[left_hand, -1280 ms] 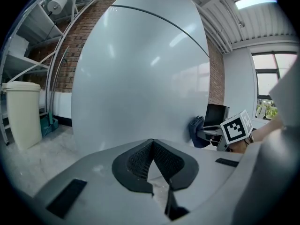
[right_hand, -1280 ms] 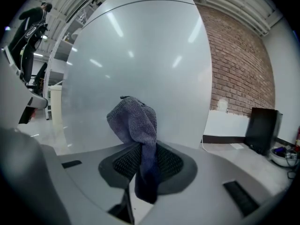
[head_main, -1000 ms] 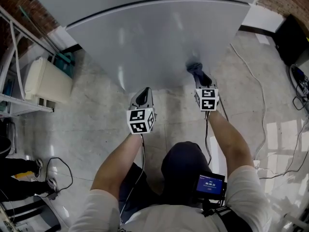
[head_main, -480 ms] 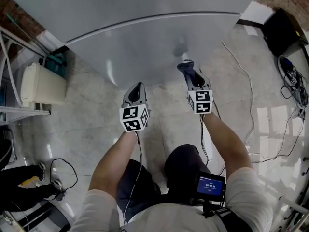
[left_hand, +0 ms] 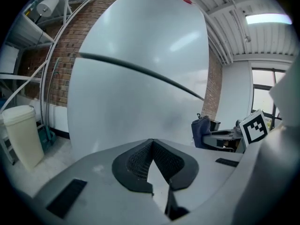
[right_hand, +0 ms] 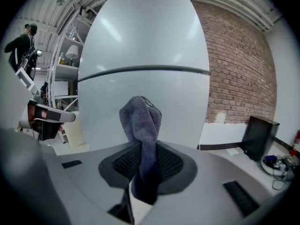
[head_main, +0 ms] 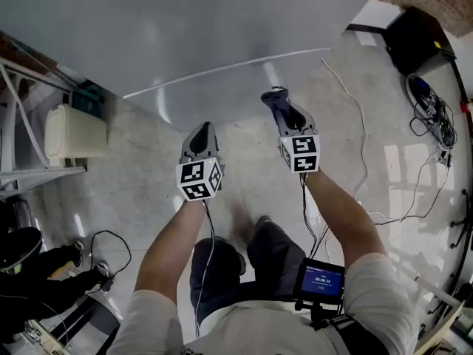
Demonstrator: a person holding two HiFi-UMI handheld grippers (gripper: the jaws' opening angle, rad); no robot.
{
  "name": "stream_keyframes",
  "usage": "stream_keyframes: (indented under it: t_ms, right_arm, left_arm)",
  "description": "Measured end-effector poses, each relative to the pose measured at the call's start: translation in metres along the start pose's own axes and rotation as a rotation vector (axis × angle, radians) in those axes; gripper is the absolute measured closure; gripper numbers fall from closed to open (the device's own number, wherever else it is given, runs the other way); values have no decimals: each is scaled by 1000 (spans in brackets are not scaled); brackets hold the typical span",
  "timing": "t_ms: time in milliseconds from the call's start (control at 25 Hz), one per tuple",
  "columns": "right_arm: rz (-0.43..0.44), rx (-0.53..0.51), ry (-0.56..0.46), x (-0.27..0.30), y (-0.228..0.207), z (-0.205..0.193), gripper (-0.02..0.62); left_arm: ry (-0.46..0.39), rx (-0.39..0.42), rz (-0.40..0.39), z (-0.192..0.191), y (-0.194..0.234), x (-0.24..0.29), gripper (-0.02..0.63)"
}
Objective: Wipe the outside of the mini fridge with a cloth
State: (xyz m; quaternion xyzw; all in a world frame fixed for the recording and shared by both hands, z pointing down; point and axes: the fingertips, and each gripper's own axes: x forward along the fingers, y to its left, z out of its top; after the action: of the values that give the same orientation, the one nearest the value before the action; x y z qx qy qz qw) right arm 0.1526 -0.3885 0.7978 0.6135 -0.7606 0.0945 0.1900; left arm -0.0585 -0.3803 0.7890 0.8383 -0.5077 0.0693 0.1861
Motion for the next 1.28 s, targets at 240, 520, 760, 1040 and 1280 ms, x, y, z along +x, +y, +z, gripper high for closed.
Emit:
stream_keyframes:
  t_ms: [240, 520, 760, 1040, 1280]
  right_arm:
    - [-5, 18, 12, -67, -13, 98, 509]
    - [-19, 16, -70, -164, -45, 259, 509]
    - [0, 2, -214, -238, -42, 392, 509]
    - [25, -7, -347, -297, -19, 475, 509]
    - [4, 60, -377, -328, -22, 483, 509]
  left_arm:
    - [20, 16, -6, 94, -37, -47, 606]
    - [-51, 50, -28, 250, -93, -117, 606]
    - [-168, 71, -52, 365, -125, -177, 606]
    - [-259, 59, -46, 423, -130, -225, 606]
    - [-300, 64, -57, 439, -139, -250, 606]
